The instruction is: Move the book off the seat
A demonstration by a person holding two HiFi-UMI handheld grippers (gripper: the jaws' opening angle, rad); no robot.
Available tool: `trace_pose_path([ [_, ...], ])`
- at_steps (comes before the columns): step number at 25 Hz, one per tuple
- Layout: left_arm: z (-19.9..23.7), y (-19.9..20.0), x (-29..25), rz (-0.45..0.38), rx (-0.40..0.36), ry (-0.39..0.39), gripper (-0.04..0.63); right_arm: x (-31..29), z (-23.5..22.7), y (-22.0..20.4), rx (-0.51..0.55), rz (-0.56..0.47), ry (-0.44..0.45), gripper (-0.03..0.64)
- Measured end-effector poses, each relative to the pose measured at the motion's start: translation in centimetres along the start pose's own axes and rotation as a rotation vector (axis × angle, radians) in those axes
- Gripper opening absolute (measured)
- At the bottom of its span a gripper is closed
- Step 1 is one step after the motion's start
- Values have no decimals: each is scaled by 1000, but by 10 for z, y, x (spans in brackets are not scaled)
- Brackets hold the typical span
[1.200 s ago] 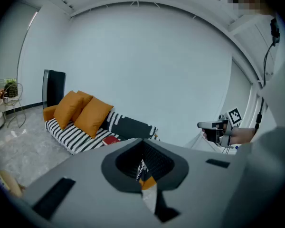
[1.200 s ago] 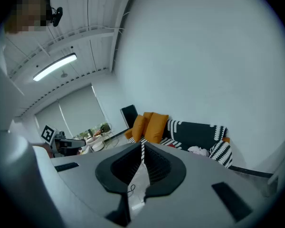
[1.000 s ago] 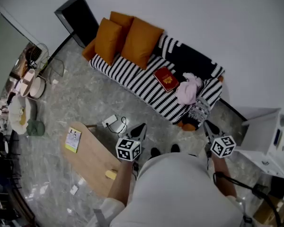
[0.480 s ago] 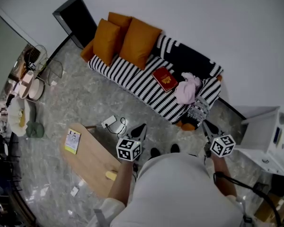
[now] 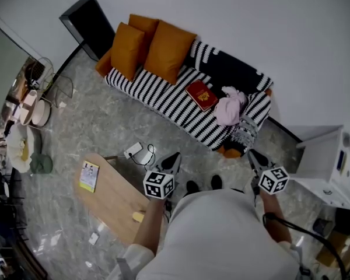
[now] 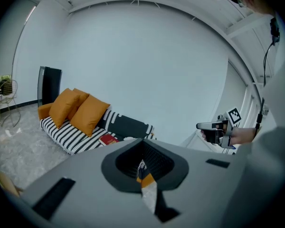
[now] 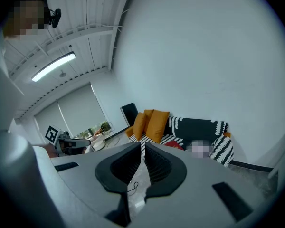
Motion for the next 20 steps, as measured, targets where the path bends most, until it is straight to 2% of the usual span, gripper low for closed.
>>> trace_pose_path([
  [14,37,-12,25,28,-43,-32,2,-21,38,-6,3,3,-32,48],
  [20,50,-17,32,18,-34,-30,2,-30,49,-11,0,3,-28,48],
])
Point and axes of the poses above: the fingertips, and each gripper's own axes: x backward along the fingers, z to its left, y out of its top, the point moved 3 cm from there along x, backward along the fingers, and after that the axes turned 11 degrees about z, right-handed, at the moved point
